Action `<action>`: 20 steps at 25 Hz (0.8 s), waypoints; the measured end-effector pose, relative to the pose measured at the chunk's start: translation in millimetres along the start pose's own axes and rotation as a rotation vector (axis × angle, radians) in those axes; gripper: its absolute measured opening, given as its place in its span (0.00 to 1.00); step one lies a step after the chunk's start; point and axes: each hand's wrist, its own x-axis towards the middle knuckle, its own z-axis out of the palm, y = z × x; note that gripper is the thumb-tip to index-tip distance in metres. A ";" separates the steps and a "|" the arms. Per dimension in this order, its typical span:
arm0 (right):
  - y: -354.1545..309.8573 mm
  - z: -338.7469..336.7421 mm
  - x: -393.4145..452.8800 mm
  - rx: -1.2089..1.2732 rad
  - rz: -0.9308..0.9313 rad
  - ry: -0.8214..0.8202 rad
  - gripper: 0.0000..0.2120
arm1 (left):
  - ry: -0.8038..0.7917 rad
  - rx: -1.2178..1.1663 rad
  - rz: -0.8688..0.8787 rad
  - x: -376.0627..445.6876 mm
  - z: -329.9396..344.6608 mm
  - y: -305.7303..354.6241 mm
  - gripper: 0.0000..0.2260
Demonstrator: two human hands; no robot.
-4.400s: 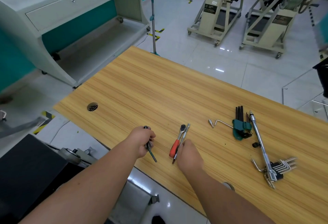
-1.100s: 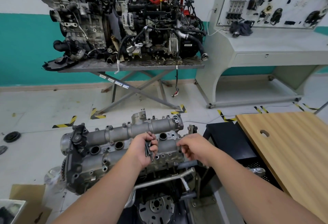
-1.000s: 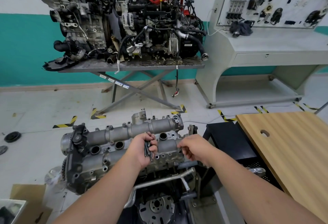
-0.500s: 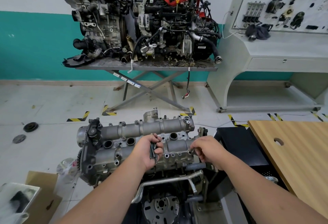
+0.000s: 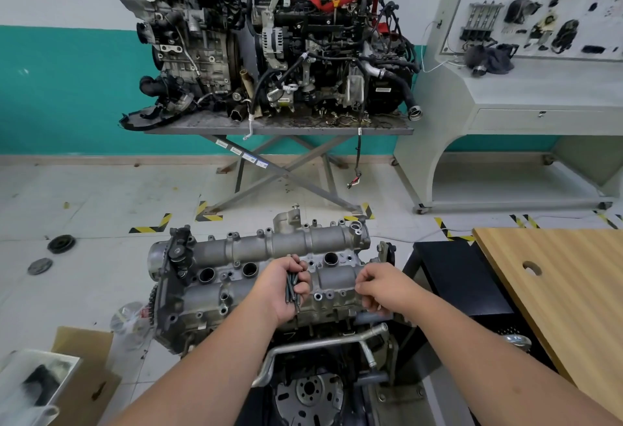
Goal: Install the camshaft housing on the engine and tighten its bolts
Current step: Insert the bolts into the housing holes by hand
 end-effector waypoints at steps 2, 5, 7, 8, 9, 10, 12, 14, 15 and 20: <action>-4.4 -7.0 3.9 -0.142 -0.001 -0.009 0.04 | 0.008 0.024 0.012 -1.1 -3.1 0.8 0.12; -24.2 -24.4 8.6 -0.500 0.022 -0.075 0.11 | 0.033 0.088 0.030 -6.1 -4.4 -0.8 0.11; -47.0 -21.2 12.3 -0.752 -0.045 -0.021 0.14 | 0.057 0.111 0.064 -13.4 -8.5 -1.7 0.11; -58.5 -13.7 13.4 -0.762 -0.102 0.041 0.15 | 0.078 0.127 0.077 -15.5 -9.7 -2.5 0.11; -68.0 -4.6 13.1 -0.679 -0.158 0.091 0.16 | 0.099 0.154 0.078 -16.3 -7.6 -4.3 0.10; -80.3 11.5 11.4 -0.588 -0.218 0.108 0.16 | 0.128 0.169 0.098 -19.5 -8.8 -4.5 0.10; -100.5 45.4 3.5 -0.426 -0.298 0.064 0.16 | 0.183 0.173 0.141 -27.8 -7.8 -5.1 0.10; -110.7 73.5 -4.6 -0.206 -0.249 -0.033 0.13 | 0.221 0.133 0.169 -37.8 -7.4 -5.6 0.11; -110.8 82.5 -9.3 -0.066 -0.182 -0.088 0.11 | 0.236 0.116 0.184 -43.2 -8.5 -7.0 0.11; -92.9 89.1 -19.5 0.181 0.012 -0.388 0.07 | 0.281 0.072 0.244 -68.7 -21.8 -20.8 0.12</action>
